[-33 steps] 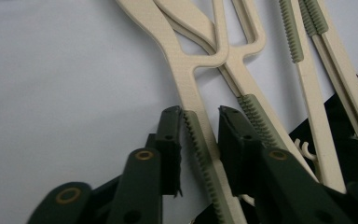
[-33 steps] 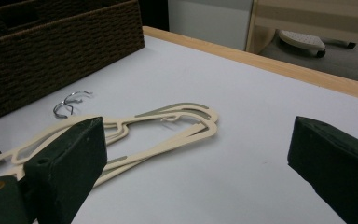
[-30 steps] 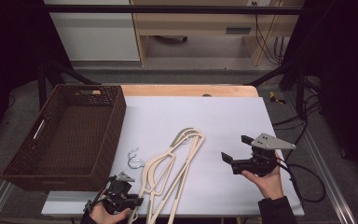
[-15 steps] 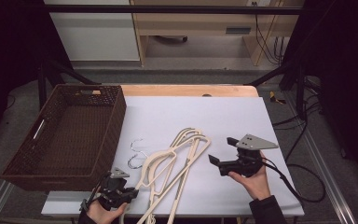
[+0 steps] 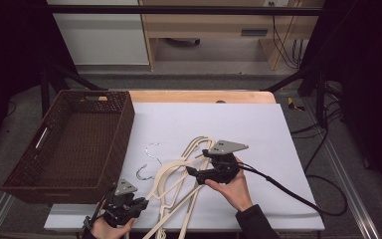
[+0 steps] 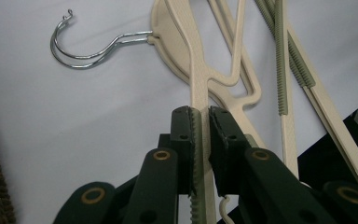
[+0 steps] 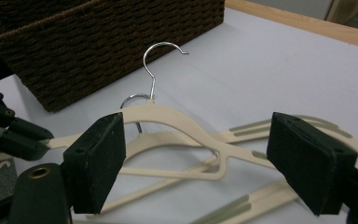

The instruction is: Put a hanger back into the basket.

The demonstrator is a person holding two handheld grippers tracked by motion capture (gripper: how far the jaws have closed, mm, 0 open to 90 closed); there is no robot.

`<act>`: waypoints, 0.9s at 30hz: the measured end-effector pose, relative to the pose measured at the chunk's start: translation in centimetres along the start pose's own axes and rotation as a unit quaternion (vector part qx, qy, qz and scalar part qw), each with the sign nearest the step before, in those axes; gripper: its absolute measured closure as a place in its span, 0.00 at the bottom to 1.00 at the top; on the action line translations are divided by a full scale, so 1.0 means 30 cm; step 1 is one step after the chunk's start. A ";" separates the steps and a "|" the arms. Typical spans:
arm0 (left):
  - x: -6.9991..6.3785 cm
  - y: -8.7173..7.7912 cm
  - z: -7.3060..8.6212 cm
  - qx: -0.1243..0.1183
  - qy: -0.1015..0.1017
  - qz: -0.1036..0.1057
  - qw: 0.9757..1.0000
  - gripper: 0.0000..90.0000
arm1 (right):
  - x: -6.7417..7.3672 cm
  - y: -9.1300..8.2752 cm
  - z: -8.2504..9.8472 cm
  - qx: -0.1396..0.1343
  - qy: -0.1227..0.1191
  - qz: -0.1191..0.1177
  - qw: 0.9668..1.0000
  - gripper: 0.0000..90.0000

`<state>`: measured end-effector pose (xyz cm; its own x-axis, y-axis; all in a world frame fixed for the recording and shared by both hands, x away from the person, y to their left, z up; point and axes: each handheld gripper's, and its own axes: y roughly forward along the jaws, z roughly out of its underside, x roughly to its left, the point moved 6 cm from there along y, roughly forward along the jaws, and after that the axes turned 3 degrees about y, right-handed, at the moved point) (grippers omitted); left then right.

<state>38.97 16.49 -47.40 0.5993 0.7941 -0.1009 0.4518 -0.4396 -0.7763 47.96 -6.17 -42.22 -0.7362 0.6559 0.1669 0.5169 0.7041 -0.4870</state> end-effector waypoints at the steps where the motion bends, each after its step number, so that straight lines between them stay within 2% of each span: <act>1: -0.002 -0.003 -0.001 -0.001 0.003 -0.002 1.000 0.89 | 0.000 0.000 0.000 0.000 0.000 0.000 1.000 0.23; 4: -0.009 -0.010 -0.005 -0.008 0.009 -0.005 1.000 0.89 | 0.023 0.051 -0.028 -0.003 0.001 -0.010 1.000 0.28; 7: -0.010 -0.012 -0.005 -0.008 0.011 -0.006 1.000 0.89 | 0.034 0.073 -0.039 -0.004 0.007 -0.018 1.000 0.30; 11: -0.013 -0.014 -0.006 -0.009 0.012 -0.006 1.000 0.89 | 0.050 0.119 -0.052 0.005 0.002 -0.019 1.000 0.33; 15: -0.016 -0.017 -0.008 -0.012 0.013 -0.007 1.000 0.89 | 0.065 0.159 -0.063 0.012 0.007 -0.024 1.000 0.37; 16: -0.017 -0.017 -0.008 -0.012 0.013 -0.007 1.000 0.89 | 0.073 0.179 -0.066 0.015 0.000 -0.024 1.000 0.39; 27: -0.021 -0.019 -0.009 -0.015 0.016 -0.008 1.000 0.89 | 0.101 0.275 -0.044 0.046 0.002 -0.032 0.998 0.54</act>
<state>38.51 16.13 -46.74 0.6128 0.7873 -0.0685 0.4800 -0.4397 -0.7591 50.56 1.99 -44.59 -0.7646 0.6116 0.2032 0.4267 0.7167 -0.5516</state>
